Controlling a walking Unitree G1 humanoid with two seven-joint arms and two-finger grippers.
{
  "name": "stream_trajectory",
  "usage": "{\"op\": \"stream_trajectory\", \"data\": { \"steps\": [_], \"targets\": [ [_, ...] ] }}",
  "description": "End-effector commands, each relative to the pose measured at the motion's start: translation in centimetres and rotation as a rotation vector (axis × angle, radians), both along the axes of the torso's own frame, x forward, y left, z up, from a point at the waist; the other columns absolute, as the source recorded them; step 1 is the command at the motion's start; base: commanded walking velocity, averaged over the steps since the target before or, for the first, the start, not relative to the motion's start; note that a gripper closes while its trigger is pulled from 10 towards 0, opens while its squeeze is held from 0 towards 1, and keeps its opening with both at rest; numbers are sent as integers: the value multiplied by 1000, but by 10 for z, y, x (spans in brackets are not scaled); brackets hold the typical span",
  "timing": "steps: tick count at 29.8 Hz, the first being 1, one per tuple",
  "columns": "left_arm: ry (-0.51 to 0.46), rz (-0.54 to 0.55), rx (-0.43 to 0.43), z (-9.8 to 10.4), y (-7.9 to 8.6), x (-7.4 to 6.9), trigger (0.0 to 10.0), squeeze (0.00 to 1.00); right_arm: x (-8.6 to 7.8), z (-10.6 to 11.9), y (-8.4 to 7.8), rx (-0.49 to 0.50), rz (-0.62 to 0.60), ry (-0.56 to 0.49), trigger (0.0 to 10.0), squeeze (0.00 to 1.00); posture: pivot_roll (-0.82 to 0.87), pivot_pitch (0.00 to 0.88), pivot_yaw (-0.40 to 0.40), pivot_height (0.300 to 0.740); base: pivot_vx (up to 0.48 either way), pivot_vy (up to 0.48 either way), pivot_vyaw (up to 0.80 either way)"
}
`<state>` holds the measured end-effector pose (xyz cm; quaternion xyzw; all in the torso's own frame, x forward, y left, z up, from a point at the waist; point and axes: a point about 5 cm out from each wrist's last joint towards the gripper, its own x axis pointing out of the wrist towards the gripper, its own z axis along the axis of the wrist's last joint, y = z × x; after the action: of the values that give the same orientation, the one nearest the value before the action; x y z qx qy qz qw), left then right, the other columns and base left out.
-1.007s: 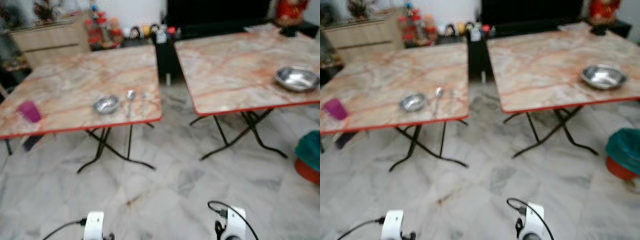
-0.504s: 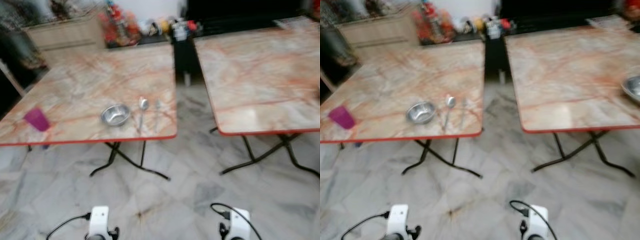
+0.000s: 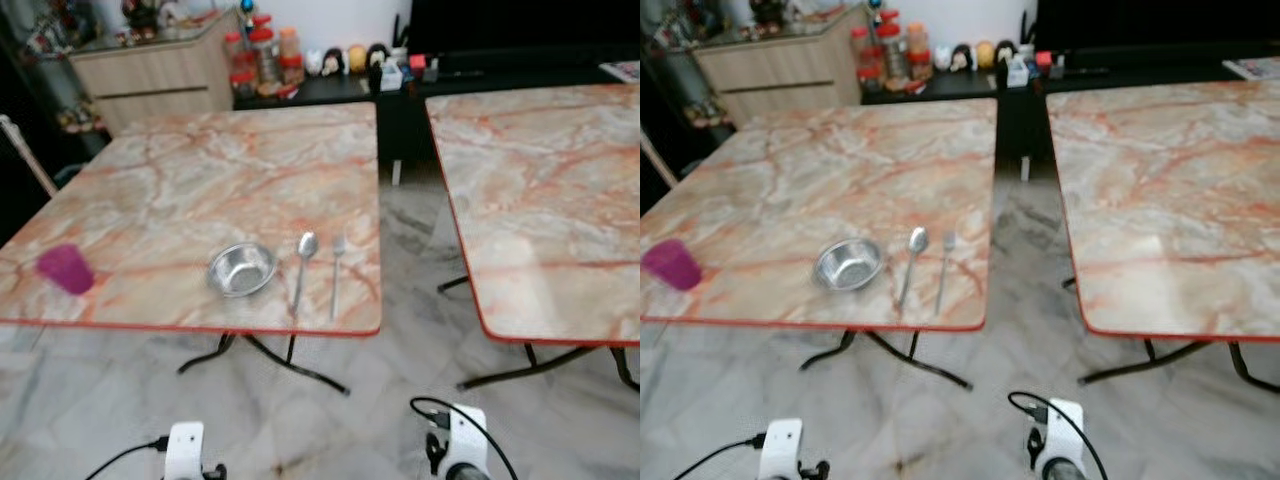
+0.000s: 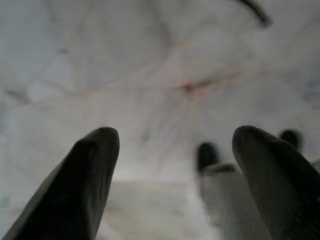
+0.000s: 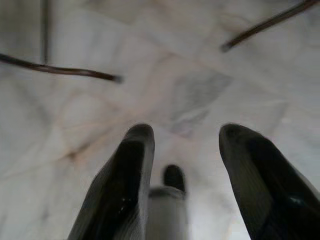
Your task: Setting the table
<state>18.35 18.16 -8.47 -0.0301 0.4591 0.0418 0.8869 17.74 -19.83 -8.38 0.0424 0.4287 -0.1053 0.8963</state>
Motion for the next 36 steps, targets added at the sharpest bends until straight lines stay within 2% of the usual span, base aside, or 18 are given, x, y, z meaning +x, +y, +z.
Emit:
{"op": "stream_trajectory", "data": {
  "steps": [1, 9, 13, 17, 24, 36],
  "targets": [
    [-7, 36, 5, 1, 11, 0, 10000, 0, 7, 2, 7, 13, 22, -16, 10000, 0, 26, 0, 53, 740, 255, 0, 0],
    [-10, 54, -33, -1, -4, -1, 10000, 0, 6, 5, -12, -37, 62, -10, 10000, 0, 5, 0, -19, 740, 0, 0, 0],
    [1, 69, -46, -2, -7, -2, 10000, 0, 9, 7, -17, -47, 62, -16, 10000, 0, -7, 0, -26, 740, 0, 0, 0],
    [6, 69, -45, -2, -7, -3, 10000, 0, 11, 8, -17, -44, 60, -24, 10000, 0, -11, 0, -22, 740, 0, 0, 0],
    [18, 54, -35, -3, -5, -4, 10000, 0, 12, 8, -9, -34, 70, -29, 10000, 0, -21, 0, 4, 740, 0, 292, 0],
    [19, 7, -10, -1, 2, -2, 10000, 0, 5, 2, 1, -10, 50, -17, 10000, 0, -29, 0, 55, 740, 0, 366, 0]
  ]
}}
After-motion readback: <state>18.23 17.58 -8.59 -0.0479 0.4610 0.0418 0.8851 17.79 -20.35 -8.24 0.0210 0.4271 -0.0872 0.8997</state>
